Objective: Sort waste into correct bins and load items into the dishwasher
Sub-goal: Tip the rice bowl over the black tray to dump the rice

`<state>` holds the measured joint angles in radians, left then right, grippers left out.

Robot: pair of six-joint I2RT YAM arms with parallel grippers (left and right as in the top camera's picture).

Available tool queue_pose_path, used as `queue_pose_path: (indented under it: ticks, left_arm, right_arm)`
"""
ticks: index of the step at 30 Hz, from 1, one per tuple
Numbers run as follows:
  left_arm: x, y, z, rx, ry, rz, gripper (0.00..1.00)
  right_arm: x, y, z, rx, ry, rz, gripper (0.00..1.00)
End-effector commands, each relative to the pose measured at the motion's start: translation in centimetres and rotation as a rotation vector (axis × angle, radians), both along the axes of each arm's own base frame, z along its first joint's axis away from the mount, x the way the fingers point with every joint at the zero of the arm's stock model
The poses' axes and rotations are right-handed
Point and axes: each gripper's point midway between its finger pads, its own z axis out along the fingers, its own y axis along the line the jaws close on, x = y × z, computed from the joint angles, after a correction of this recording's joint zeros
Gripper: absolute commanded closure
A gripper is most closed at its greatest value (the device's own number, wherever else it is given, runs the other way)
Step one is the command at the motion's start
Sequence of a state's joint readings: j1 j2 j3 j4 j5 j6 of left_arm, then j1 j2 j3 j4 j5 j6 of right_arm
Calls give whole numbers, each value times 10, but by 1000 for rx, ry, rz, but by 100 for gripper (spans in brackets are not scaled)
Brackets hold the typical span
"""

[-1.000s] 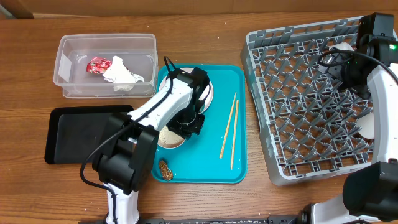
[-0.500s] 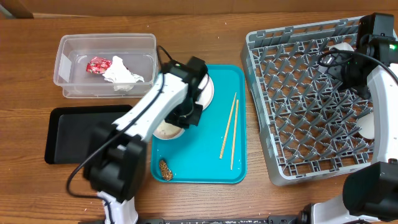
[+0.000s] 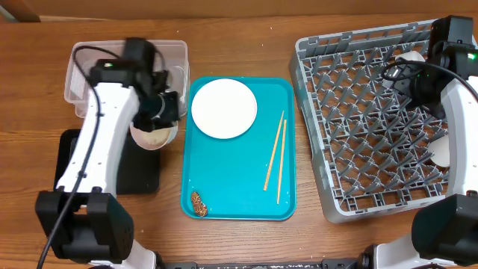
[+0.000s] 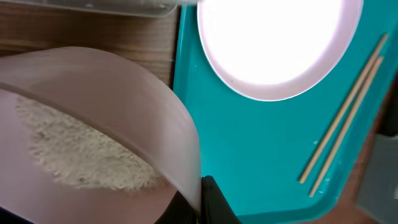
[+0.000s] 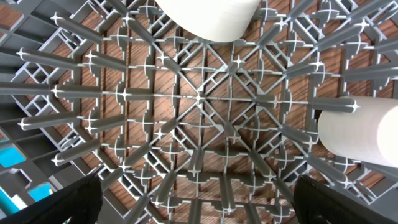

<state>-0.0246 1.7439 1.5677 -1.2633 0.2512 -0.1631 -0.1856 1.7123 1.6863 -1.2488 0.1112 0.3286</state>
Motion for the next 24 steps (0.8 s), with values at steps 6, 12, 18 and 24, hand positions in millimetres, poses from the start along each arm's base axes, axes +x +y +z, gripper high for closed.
queue_pose_path:
  ticks: [6,12,18,24]
  left_arm:
    - [-1,28,6,-443,-128,2,96]
    - [-7,57,0,-631,-242,74,96]
    - [-13,69,8,-833,-416,108,96]
    - [-24,72,-1,-891,-479,123,96]
  right_arm:
    - [1,-1,3,-11,-9,13,0]
    - [1,-1,3,-10,-9,12,0]
    - [1,-1,3,-10,-9,12,0]
    - [1,-1,3,-10,-9,13,0]
